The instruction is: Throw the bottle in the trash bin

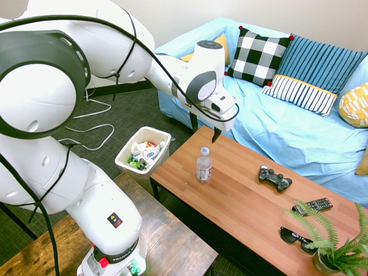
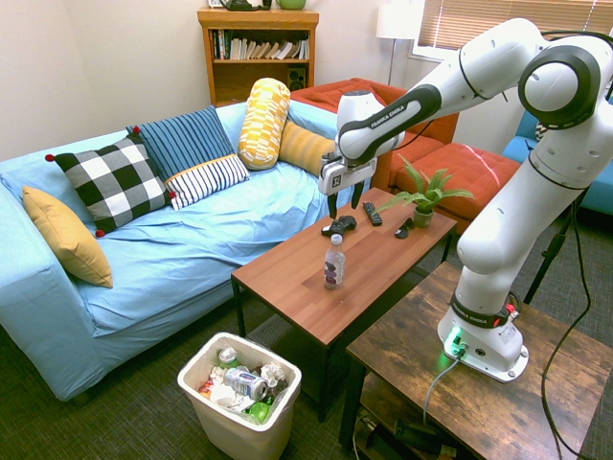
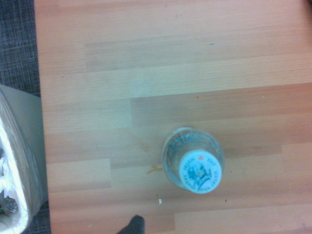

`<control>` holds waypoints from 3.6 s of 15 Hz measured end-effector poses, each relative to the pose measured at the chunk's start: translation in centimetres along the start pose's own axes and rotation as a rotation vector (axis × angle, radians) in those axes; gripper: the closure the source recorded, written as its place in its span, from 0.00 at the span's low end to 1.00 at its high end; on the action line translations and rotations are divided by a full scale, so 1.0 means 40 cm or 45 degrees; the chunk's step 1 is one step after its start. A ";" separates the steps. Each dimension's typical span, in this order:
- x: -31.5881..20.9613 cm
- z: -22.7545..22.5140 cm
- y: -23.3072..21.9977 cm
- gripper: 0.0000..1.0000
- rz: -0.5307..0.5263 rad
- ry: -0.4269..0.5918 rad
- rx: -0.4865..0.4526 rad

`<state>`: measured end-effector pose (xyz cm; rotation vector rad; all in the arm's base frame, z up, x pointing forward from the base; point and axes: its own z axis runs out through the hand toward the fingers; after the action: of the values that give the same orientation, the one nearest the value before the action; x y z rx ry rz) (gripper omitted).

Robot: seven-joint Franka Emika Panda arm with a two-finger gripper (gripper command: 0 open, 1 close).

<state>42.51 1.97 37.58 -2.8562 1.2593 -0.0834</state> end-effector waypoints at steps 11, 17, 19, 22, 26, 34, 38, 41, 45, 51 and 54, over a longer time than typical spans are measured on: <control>0.040 0.193 -0.070 0.00 0.128 -0.015 -0.028; 0.040 0.278 -0.081 0.00 0.184 -0.045 -0.109; 0.041 0.289 -0.077 0.00 0.196 -0.052 -0.120; 0.042 0.298 -0.071 0.00 0.204 -0.058 -0.128; 0.044 0.308 -0.066 1.00 0.209 -0.064 -0.138; 0.055 0.319 -0.051 1.00 0.222 -0.072 -0.148; 0.060 0.325 -0.046 1.00 0.217 -0.075 -0.151; 0.061 0.323 -0.048 1.00 0.213 -0.072 -0.145; 0.049 0.289 -0.086 1.00 0.164 -0.047 -0.111; -0.299 0.016 -0.442 1.00 -0.094 0.177 0.012; -0.489 0.078 -0.606 1.00 -0.200 0.220 0.014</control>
<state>47.39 32.76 34.60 -2.9881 1.0504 -0.3453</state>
